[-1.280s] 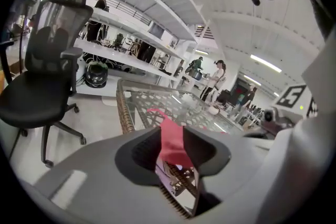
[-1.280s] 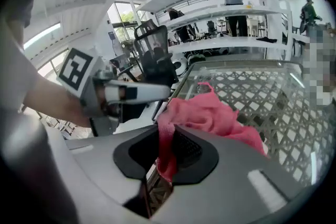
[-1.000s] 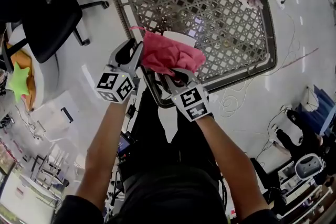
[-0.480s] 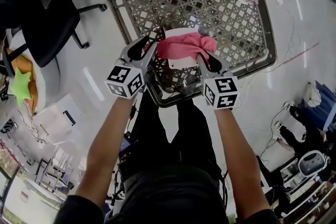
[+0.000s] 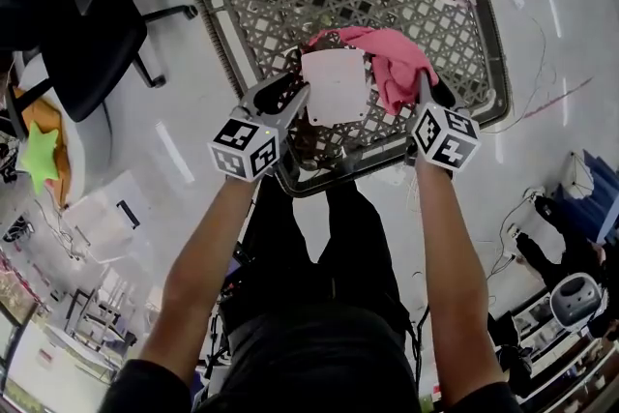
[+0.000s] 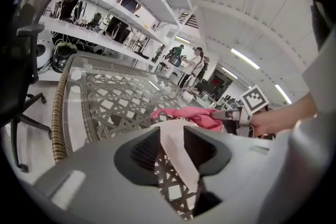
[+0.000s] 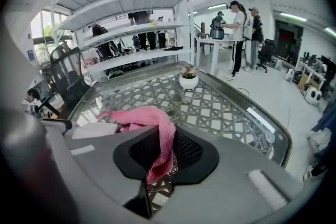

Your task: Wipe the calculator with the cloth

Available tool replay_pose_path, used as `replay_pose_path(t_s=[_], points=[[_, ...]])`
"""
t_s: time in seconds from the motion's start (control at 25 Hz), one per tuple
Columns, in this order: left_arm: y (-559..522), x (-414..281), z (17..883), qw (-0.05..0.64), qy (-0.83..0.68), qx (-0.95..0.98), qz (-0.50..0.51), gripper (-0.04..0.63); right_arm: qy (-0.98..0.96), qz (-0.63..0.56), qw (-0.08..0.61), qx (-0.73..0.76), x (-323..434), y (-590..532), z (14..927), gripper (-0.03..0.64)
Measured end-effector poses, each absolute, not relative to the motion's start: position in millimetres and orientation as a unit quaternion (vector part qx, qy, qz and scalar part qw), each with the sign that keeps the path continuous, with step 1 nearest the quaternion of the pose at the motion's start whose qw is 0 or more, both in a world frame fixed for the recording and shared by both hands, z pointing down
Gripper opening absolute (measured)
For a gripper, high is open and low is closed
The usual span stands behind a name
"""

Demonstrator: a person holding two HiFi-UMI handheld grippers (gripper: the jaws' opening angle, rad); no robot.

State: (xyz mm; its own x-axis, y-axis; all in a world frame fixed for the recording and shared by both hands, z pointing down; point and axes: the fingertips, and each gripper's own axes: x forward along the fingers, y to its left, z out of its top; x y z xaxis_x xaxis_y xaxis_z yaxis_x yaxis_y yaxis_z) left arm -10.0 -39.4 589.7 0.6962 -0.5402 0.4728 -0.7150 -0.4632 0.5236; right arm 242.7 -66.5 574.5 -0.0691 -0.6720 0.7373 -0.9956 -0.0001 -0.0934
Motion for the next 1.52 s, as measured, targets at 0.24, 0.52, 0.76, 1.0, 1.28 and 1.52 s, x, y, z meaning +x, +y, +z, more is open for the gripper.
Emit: replay_pose_path(t_s=[0.24,0.52,0.76,1.0,1.28,1.52], points=[[-37.1,-2.1,595.1,0.377,-0.359,0.844,0.132,0.210,-0.640,0.344,0.263,0.635,260.7,-59.7,586.1,0.082],[-37.7,2.8,598.9,0.395,-0.351,0.838,0.137,0.218,-0.680,0.239,0.251,0.646,218.7,-60.6,509.7,0.181],[-32.8,7.0,602.7,0.406,-0.346,0.833,0.146,0.218,-0.786,0.329,0.210,0.480,109.0,-48.8,525.8,0.179],[-28.8,6.4,606.9,0.411,-0.348,0.827,0.162,0.218,-0.751,0.467,0.214,0.414,104.9,-41.0,587.9,0.180],[-28.1,7.6,610.0,0.408,-0.348,0.825,0.179,0.218,-0.747,0.511,0.197,0.376,101.0,-27.5,598.8,0.179],[-29.5,9.0,609.7,0.413,-0.336,0.828,0.176,0.249,-0.773,0.491,0.138,0.378,88.0,-25.8,556.3,0.179]])
